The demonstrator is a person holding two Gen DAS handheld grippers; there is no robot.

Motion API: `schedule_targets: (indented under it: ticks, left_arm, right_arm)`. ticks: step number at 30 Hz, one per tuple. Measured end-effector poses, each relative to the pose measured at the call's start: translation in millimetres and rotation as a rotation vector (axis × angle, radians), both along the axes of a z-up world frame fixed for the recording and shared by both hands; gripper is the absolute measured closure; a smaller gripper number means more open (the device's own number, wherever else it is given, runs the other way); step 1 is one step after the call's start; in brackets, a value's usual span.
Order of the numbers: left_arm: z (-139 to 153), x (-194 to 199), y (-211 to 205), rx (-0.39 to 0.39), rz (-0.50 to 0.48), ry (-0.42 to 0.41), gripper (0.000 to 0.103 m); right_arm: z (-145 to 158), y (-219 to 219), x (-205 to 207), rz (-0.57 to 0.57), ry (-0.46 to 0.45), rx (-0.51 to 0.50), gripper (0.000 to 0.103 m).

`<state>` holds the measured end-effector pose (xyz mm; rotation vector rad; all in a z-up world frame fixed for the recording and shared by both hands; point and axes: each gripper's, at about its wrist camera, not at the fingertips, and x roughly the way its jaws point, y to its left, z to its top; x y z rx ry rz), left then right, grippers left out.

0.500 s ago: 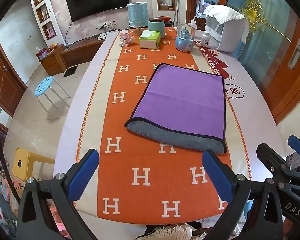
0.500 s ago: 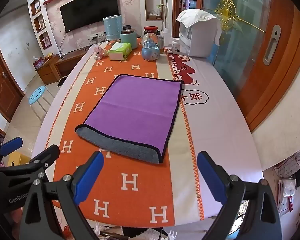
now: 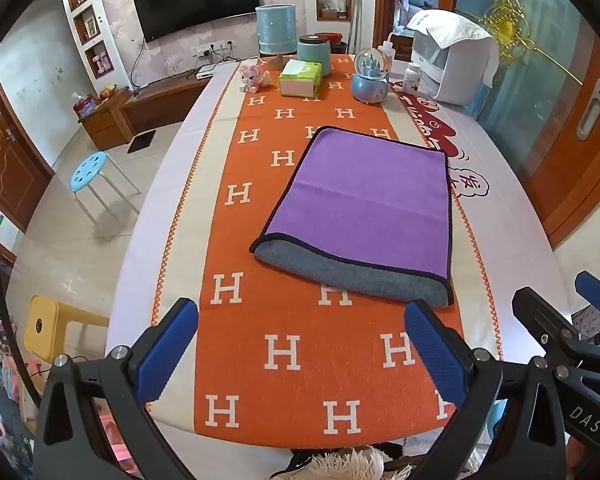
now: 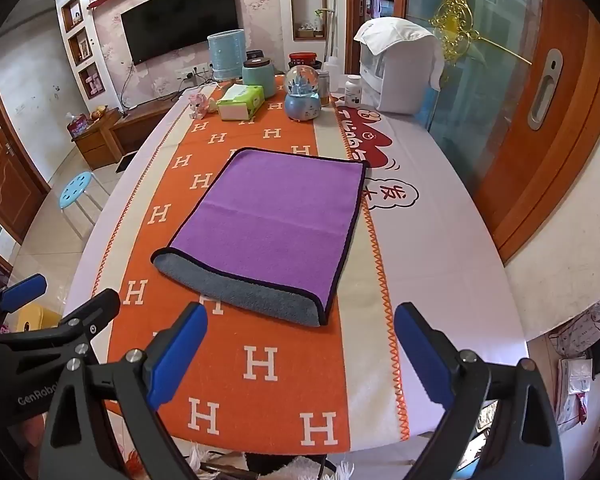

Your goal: Fold towel

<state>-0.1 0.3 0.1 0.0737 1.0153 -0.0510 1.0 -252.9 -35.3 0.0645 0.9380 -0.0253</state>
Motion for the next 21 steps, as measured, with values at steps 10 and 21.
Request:
schedule_targets:
  ticks: [10, 21]
  left_arm:
    - [0.0, -0.1, 0.1, -0.002, -0.002, -0.001, 0.001]
    - [0.0, -0.2, 0.1, -0.002, 0.000, -0.002, 0.001]
  right_arm:
    - [-1.0, 0.2, 0.1, 0.000, 0.001, 0.000, 0.008]
    - [-1.6, -0.7, 2.0, -0.001, 0.001, -0.001, 0.008]
